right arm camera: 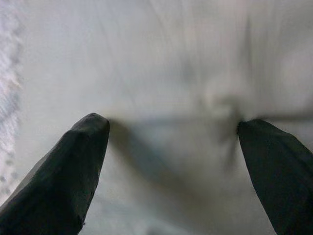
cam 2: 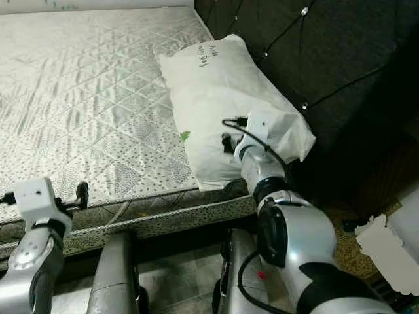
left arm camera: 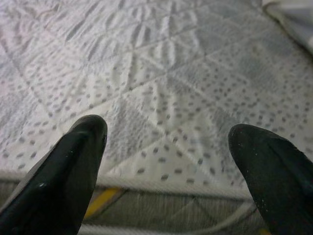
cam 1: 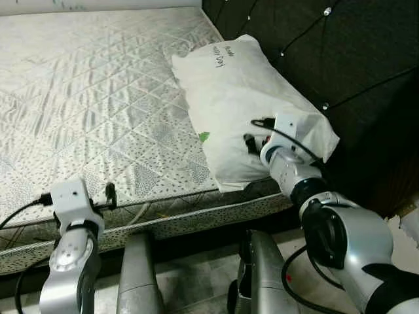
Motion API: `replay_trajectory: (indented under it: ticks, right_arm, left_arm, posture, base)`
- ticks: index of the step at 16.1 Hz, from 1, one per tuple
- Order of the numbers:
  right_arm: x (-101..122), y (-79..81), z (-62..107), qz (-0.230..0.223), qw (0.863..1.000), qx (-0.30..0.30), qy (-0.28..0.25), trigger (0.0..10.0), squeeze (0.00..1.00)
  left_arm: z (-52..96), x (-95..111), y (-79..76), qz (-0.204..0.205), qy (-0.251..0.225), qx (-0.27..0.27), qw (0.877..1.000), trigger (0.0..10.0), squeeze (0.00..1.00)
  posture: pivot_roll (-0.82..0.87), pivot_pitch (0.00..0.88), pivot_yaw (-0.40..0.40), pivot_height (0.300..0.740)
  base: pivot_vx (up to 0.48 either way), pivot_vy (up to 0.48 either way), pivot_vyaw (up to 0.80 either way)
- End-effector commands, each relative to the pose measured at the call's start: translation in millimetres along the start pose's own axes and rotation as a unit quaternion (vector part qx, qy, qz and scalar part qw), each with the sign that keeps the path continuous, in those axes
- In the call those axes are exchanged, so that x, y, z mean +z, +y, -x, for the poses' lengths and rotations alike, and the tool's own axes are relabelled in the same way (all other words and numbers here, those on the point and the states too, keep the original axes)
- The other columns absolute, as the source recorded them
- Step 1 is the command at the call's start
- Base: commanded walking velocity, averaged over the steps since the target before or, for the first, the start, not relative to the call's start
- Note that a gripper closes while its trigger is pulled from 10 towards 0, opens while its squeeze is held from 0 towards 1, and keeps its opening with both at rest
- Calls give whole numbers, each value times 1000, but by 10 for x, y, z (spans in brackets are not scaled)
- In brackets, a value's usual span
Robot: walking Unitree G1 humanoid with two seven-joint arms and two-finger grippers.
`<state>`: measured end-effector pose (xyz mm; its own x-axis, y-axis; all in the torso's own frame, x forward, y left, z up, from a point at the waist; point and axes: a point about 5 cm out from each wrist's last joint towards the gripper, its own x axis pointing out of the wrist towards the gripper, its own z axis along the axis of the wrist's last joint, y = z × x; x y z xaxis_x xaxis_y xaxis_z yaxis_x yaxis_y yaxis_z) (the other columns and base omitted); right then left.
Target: Clean up the room
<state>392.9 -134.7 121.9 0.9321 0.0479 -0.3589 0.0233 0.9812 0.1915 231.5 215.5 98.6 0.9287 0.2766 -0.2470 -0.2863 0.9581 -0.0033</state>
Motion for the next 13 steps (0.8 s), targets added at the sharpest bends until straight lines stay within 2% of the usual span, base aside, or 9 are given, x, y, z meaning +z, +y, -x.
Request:
replay_trajectory:
  ticks: [1, 2, 4, 6, 9, 10, 11, 13]
  right_arm:
    - [368, 77, 1, 4, 997, 19, -70, 10000, 1000]
    - [520, 132, 15, 5, 994, 38, -105, 10000, 1000]
    - [646, 179, 49, 16, 986, 61, -155, 10000, 1000]
    - [573, 180, 97, 28, 977, 75, -198, 10000, 1000]
    - [333, 203, 205, 37, 967, 99, -230, 10000, 1000]
    - [244, 221, 260, 40, 965, 106, -238, 10000, 459]
    - [169, 241, 325, 39, 961, 118, -246, 10000, 0]
    - [46, 266, 420, 42, 958, 132, -251, 10000, 0]
  left_arm:
    - [-31, 38, -7, -3, -9, 2, 1000, 10000, 0]
    - [-81, 85, -24, -2, -20, 1, 1000, 10000, 0]
    - [-200, 197, -45, 1, -46, 4, 999, 10000, 0]
    - [-279, 275, -70, 4, -64, 6, 998, 10000, 0]
    - [-369, 361, -119, 7, -90, 6, 996, 10000, 0]
    - [-396, 425, -158, 7, -107, 4, 994, 10000, 0]
    - [-403, 476, -189, 0, -121, 3, 993, 10000, 0]
    - [-464, 564, -243, 10, -138, 4, 990, 10000, 0]
  posture:
    - [58, 14, -50, 536]
    - [50, 0, -48, 536]
    - [36, 0, -47, 536]
    - [27, 0, -42, 536]
    - [11, 0, -25, 536]
    - [1, 0, -19, 536]
    - [-1, 0, -18, 536]
    - [-22, 0, -18, 536]
  base:
    - [0, 0, 0]
    - [0, 0, 0]
    - [0, 0, 0]
    - [0, 0, 0]
    - [0, 0, 0]
    - [0, 0, 0]
    - [0, 0, 0]
    - [0, 0, 0]
